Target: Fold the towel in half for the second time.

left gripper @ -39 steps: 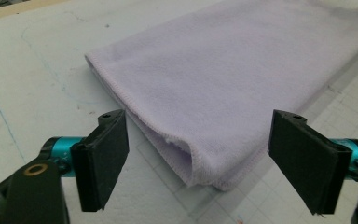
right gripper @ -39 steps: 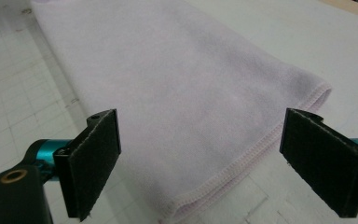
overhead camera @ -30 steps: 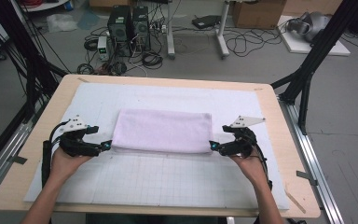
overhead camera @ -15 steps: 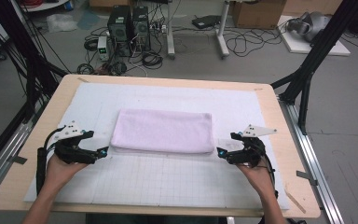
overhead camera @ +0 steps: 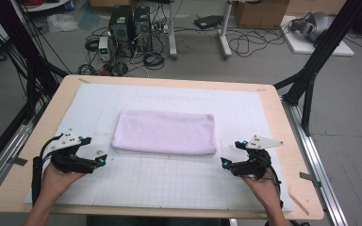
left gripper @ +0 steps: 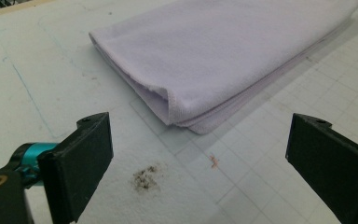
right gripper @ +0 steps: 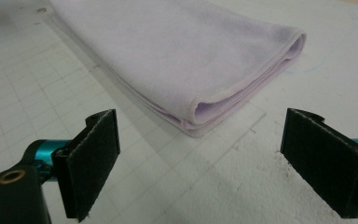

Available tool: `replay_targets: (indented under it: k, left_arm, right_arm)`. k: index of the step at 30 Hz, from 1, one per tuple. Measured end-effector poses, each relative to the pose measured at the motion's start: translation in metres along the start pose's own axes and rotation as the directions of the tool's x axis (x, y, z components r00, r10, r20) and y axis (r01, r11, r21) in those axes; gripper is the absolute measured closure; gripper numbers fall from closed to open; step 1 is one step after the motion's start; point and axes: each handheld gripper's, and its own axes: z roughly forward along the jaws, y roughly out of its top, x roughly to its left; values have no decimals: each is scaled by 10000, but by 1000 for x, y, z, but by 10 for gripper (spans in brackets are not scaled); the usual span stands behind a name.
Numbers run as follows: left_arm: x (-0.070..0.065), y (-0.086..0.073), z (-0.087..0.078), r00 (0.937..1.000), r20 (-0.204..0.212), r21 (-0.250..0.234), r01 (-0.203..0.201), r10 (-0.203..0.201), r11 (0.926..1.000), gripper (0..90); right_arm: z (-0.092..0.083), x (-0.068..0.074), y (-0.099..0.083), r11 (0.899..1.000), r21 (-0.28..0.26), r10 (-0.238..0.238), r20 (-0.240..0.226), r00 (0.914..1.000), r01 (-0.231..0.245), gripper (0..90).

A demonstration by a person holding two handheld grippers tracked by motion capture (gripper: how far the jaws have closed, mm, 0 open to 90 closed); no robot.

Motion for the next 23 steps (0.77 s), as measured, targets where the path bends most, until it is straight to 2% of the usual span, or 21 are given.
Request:
replay_targets:
  k: [2,14,23]
  left_arm:
    - [-2,-4,-1,10000,4,71,-33,33,10000,78]
    - [-5,-13,-7,10000,-85,75,-30,31,10000,78]
    - [-7,-13,-6,10000,-74,49,-40,41,10000,78]
  right_arm:
    - [-2,2,-3,9999,15,114,-22,9999,-113,109]
    - [-12,15,-16,10000,33,-27,107,9999,27,110]
    - [-12,17,-17,9998,3,-180,133,9997,180,110]
